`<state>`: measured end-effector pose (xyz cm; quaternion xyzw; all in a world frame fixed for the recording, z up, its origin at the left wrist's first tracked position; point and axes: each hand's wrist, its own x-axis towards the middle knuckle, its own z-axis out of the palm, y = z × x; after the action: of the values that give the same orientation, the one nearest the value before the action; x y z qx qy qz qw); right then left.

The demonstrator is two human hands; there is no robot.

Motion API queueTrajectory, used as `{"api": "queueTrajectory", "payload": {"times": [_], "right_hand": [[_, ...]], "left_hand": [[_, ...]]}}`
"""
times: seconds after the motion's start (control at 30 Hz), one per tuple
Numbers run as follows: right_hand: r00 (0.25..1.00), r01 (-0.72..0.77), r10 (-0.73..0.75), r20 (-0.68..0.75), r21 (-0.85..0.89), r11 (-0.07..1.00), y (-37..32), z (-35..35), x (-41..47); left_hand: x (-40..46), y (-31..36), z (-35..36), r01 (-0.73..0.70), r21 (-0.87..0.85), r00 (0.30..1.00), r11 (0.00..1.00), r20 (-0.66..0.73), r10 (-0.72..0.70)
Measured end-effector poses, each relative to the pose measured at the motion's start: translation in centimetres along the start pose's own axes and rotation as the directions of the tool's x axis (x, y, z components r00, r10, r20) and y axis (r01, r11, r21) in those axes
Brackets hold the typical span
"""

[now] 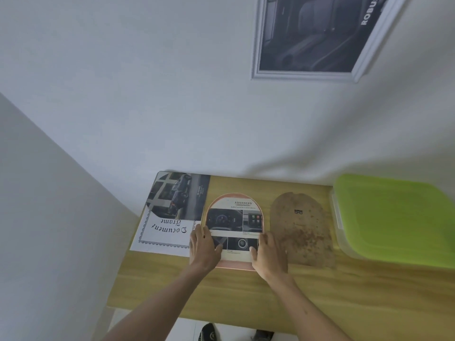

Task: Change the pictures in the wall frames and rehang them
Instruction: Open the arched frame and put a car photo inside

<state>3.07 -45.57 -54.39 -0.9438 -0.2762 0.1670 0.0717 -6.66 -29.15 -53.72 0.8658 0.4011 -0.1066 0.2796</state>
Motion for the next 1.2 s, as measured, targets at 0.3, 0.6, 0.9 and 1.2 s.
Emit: {"api": "queueTrajectory", "payload": {"times": [0.3,0.6,0.9,1.2], "right_hand": [[0.978,-0.198,0.207,-0.018,0.22,0.955,-3.4,0.7,-0.4],[0.916,-0.299,0.402,0.003,0.675,0.675,-5.2,-0.3,-1.2],[0.886,-0.339,0.406,0.224,0.91,0.238,-3.4,-2.5,-0.6],[0.941,-0.269,0.127,0.315,0.92,-0.286,0.1,-4.3,-3.8]], "left_hand": [[0.6,-1.9,0.5,-0.039,0.041,0.995,0.998,0.096,0.035],[0.5,-2.1,0.4,-0.049,0.023,0.99,0.999,0.131,0.046],[0.3,-2.6,-0.5,-0.136,-0.083,0.987,0.987,0.07,0.141],[-0.9,-0.1,-2.6,0.067,-0.715,0.989,0.695,0.14,0.049]]}}
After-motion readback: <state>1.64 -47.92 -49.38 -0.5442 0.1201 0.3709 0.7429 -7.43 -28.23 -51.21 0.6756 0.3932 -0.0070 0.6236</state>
